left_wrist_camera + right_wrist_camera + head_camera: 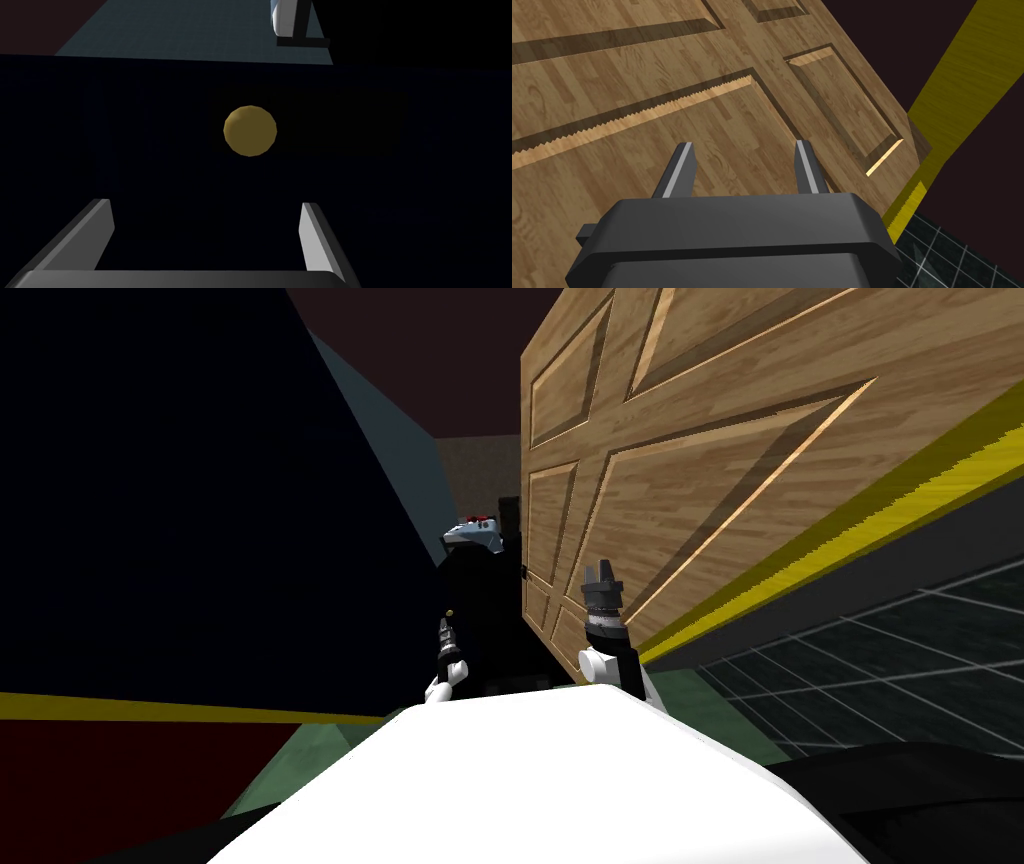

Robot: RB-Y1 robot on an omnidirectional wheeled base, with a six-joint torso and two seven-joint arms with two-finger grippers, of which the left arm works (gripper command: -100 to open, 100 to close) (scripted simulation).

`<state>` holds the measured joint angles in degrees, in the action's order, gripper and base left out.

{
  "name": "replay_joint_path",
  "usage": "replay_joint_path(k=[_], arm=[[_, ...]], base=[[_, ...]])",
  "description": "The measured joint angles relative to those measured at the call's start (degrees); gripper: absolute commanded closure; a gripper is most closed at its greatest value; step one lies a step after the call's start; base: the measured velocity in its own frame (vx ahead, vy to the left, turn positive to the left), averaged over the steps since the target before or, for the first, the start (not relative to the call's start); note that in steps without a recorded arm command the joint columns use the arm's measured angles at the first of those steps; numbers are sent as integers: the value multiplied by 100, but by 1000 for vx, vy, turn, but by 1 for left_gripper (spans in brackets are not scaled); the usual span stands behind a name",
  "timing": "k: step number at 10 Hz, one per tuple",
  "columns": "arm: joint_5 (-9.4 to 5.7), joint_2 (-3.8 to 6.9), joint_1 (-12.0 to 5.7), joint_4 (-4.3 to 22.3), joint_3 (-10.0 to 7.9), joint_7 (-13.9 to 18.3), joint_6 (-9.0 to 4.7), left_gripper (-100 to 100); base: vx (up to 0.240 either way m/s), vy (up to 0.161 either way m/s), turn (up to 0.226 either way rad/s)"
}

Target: Push the door open

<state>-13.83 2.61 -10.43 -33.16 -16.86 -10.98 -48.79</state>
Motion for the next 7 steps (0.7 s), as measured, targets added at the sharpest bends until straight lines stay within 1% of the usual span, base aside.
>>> replay_joint_path(k=[2,3,4,5,7], arm=[[-2,-53,8,10,-15,-65,-69,-100],[-5,-85,-12,59,-25,-93,-119,-100],[-6,-157,3,47,-33,-130,-155,-100],[-4,-172,8,43,-30,-140,-168,100],[-7,-151,-3,44,-35,-132,-153,100]], base=[[203,99,-20],[208,106,-18],[100,48,-2],[-23,-13,2],[-32,-15,-2]])
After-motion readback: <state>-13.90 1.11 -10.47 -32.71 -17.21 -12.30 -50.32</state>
